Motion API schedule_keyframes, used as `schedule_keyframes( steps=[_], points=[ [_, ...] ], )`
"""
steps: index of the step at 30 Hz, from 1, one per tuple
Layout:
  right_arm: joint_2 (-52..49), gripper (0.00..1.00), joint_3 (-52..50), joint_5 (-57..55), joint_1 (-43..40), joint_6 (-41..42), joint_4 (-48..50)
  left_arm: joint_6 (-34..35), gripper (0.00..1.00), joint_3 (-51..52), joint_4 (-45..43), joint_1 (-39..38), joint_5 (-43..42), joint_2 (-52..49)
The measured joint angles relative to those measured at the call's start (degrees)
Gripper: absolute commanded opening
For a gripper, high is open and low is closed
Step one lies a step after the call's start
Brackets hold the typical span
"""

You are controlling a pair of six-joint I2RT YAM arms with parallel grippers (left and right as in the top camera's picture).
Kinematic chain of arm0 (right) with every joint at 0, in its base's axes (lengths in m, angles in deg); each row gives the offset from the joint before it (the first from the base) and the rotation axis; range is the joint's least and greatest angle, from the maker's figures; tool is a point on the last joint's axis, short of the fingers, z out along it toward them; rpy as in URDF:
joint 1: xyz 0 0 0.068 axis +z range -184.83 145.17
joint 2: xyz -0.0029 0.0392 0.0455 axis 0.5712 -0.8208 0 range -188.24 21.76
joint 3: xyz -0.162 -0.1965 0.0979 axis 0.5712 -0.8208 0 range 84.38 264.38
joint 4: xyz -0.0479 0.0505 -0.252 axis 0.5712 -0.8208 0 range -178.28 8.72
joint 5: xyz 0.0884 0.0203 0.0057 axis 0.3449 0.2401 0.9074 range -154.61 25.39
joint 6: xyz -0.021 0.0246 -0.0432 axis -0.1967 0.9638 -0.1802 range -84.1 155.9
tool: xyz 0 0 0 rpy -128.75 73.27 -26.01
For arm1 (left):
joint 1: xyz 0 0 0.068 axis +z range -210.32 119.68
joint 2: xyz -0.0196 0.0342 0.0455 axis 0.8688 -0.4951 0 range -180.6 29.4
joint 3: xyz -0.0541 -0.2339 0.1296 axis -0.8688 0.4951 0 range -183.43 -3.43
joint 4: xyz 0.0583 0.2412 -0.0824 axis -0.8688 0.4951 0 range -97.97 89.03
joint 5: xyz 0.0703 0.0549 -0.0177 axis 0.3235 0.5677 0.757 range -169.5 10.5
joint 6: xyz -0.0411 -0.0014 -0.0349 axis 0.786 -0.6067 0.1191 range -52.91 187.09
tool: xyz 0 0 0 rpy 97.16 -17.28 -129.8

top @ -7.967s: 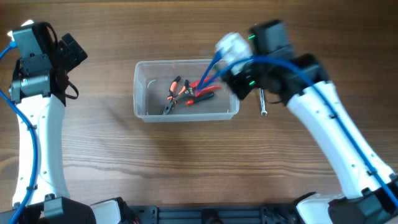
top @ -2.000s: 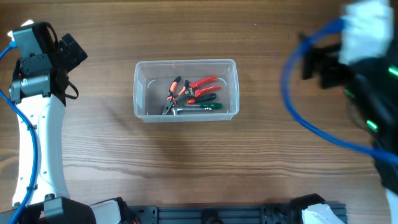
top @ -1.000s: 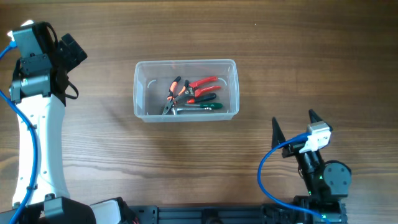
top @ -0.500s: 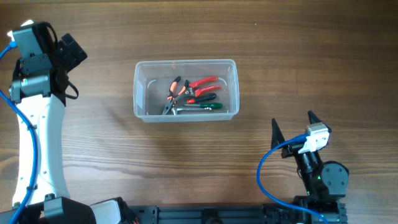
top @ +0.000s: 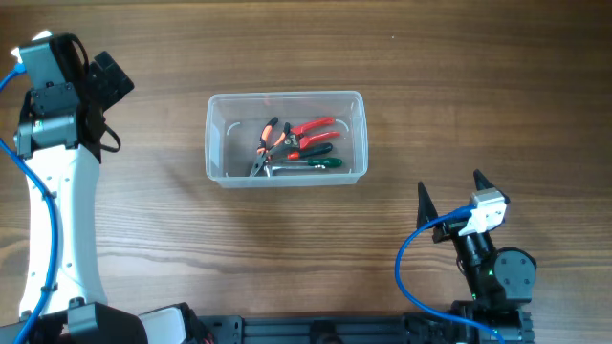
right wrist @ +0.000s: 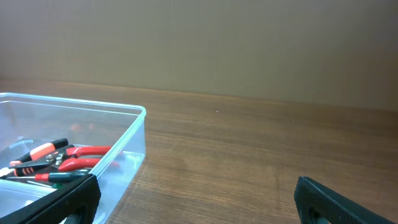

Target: Pack container

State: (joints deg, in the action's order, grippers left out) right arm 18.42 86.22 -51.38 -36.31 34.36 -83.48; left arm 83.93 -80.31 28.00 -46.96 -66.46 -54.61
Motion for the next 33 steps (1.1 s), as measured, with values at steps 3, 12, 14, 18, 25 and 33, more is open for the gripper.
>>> schedule_keyframes(
  steps=[3, 12, 14, 18, 25, 33],
  points=[
    [0.00, 1.00, 0.00, 0.02, 0.00, 0.00, 0.00, 0.02, 1.00, 0.00, 0.11, 0.00, 0.00, 0.00],
    [0.09, 1.00, 0.00, -0.02, 0.00, 0.00, 0.07, 0.07, 1.00, 8.37, 0.09, -3.48, -0.28, 9.20],
    [0.13, 1.00, 0.00, -0.04, 0.00, 0.00, 0.09, 0.63, 1.00, 13.57, -1.95, -4.44, -1.25, 16.87],
    [0.20, 1.00, 0.00, -0.17, 0.00, 0.00, 0.11, 5.66, 1.00, 23.74, -10.91, -4.85, -4.02, 38.01],
    [0.20, 1.00, 0.00, -0.20, 0.00, -0.02, 0.11, 11.02, 1.00, 39.71, -12.83, -6.25, -5.62, 64.19],
    [0.31, 1.00, 0.00, -0.20, 0.00, -0.02, 0.11, 11.34, 1.00, 62.38, -19.19, -12.07, -6.08, 80.54]
  ],
)
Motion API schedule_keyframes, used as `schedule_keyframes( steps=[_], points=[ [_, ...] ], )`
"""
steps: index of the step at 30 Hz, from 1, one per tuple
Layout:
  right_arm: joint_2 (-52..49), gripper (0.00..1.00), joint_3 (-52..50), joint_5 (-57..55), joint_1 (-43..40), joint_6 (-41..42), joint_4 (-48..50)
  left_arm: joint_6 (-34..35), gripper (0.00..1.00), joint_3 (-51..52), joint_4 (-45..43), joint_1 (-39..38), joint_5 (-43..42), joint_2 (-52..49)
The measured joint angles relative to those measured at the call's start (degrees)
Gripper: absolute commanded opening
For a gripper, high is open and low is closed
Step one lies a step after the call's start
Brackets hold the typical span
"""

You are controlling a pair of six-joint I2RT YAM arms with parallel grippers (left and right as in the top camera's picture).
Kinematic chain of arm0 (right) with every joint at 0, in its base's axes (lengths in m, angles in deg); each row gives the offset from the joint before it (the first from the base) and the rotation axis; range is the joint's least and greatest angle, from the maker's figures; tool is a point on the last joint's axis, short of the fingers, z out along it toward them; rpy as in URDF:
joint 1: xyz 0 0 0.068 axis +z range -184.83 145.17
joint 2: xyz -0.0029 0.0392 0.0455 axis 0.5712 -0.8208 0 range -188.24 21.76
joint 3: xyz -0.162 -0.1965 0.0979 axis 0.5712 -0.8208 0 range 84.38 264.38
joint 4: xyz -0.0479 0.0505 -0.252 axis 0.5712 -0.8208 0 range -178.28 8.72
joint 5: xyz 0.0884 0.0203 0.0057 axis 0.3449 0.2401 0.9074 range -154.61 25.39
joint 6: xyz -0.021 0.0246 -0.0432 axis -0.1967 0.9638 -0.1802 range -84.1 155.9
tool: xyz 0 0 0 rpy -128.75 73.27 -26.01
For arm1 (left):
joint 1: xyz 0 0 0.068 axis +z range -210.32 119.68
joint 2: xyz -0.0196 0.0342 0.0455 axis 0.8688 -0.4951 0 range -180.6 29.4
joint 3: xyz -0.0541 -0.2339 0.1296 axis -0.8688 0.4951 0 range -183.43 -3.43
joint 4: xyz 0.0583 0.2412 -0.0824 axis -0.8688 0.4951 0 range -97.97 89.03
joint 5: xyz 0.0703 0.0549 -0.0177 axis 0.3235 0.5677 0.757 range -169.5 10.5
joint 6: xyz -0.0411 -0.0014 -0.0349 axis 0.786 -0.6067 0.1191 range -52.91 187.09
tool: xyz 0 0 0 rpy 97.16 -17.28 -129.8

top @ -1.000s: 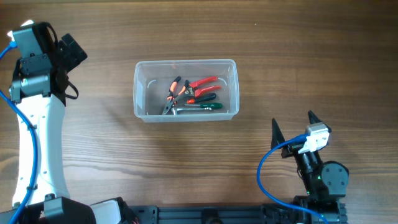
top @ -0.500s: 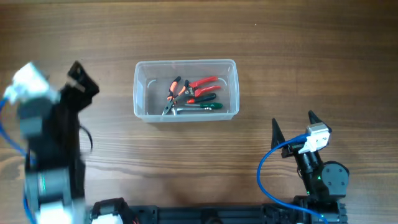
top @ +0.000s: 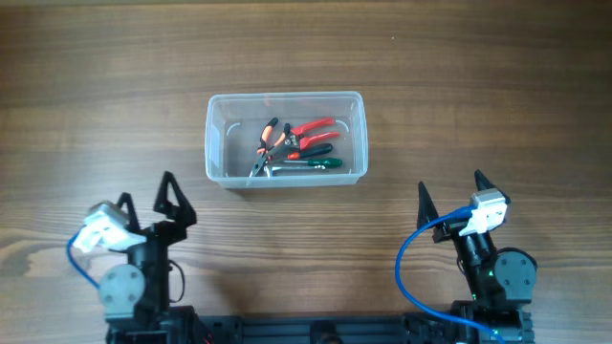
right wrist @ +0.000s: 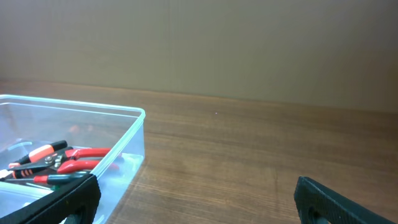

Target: Pack container

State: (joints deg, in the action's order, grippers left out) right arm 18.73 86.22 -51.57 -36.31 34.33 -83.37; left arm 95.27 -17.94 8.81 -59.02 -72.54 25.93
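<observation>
A clear plastic container (top: 219, 172) stands at the middle of the wooden table and holds several pliers (top: 296, 145) with red, orange and green handles. The right wrist view shows the same container (right wrist: 134, 140) at its left with the pliers (right wrist: 68, 158) inside. My left gripper (top: 145, 194) rests open near the front left edge, well clear of the container. At the front right my right gripper (top: 449, 189) also stands open and empty, its fingertips (right wrist: 314, 199) wide apart over bare wood.
The wooden table (top: 459, 86) surrounds the container on all sides. Blue cables loop from both arm bases (top: 411, 258) at the front edge. A plain wall (right wrist: 199, 43) rises behind the table's far edge.
My left arm, which reached up along the left side toward the back of the table, now sits folded at the front left with its gripper open. The right arm and the container have not moved.
</observation>
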Motion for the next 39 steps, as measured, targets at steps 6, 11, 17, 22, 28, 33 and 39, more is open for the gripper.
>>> schedule_keyframes(
  steps=[6, 11, 17, 22, 28, 33, 39],
  points=[
    [0.00, 1.00, 0.00, 0.00, 0.00, 0.00, 0.00, -4.50, 1.00, 5.95, -4.87, -2.97, -0.20, 2.45],
    [0.00, 1.00, 0.00, 0.00, 0.00, 0.02, 0.00, -7.61, 1.00, 7.54, -3.91, -4.44, -0.44, 2.54],
    [0.00, 1.00, 0.00, -0.02, 0.00, 0.00, 0.00, -9.16, 1.00, 9.99, -3.76, -4.44, -0.42, 2.62],
    [0.00, 1.00, 0.00, 0.00, 0.00, 0.02, 0.00, -10.80, 1.00, 10.05, -3.80, -4.44, -0.42, 2.62],
    [0.00, 1.00, 0.00, 0.00, 0.00, 0.00, 0.00, -11.23, 1.00, 10.05, -3.80, -4.44, -0.42, 2.62],
    [0.00, 1.00, 0.00, 0.00, 0.00, 0.02, 0.00, -11.41, 1.00, 10.05, -3.80, -4.44, -0.42, 2.62],
    [0.00, 1.00, 0.00, 0.00, 0.00, 0.00, 0.00, -11.41, 1.00, 10.05, -3.80, -4.44, -0.42, 2.62]
  ],
)
